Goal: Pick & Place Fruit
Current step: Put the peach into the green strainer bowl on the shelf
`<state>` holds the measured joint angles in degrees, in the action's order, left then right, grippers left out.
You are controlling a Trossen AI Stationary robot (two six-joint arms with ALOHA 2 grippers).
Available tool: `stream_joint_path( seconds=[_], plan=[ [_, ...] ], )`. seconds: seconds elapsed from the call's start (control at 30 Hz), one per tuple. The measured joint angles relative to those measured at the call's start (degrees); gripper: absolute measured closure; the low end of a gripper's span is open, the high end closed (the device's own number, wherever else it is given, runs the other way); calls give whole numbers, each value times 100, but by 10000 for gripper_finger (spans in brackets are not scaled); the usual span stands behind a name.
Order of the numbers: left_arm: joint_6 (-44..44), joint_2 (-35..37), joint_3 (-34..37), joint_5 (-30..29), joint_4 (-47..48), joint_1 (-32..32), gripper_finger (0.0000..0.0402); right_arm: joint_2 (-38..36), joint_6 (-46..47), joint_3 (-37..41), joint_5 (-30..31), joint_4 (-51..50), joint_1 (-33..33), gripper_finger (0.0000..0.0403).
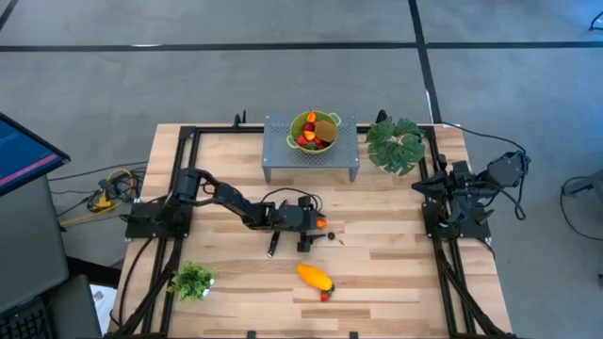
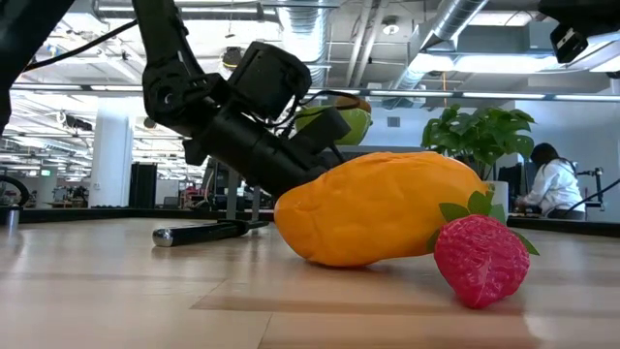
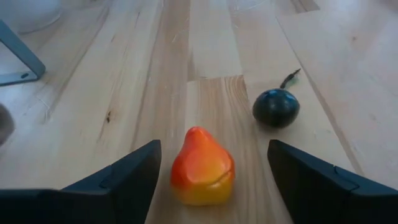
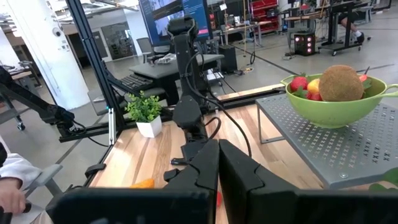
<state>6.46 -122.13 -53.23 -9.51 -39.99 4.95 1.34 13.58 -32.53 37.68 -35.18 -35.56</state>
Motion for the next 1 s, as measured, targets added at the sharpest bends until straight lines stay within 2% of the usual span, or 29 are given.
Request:
stream_joint_path(
  seconds=[0.17,0.5,0.67,0.8,1.0],
  plan=[
    [-271,0,2,2,31,7,147,0,-2,0,-1,0,1,397],
    [-288,0,9,48,44,30,245,0,-1,1,0,0,1,397],
    [-284,0,13,136,40,27,282,0,0,0,0,0,-1,397],
    [-283,0,15,142,28,26,290,0,1,0,-1,0,0,397],
    [-284,-2,15,142,20,26,280,0,1,0,2,0,-1,397]
  ],
)
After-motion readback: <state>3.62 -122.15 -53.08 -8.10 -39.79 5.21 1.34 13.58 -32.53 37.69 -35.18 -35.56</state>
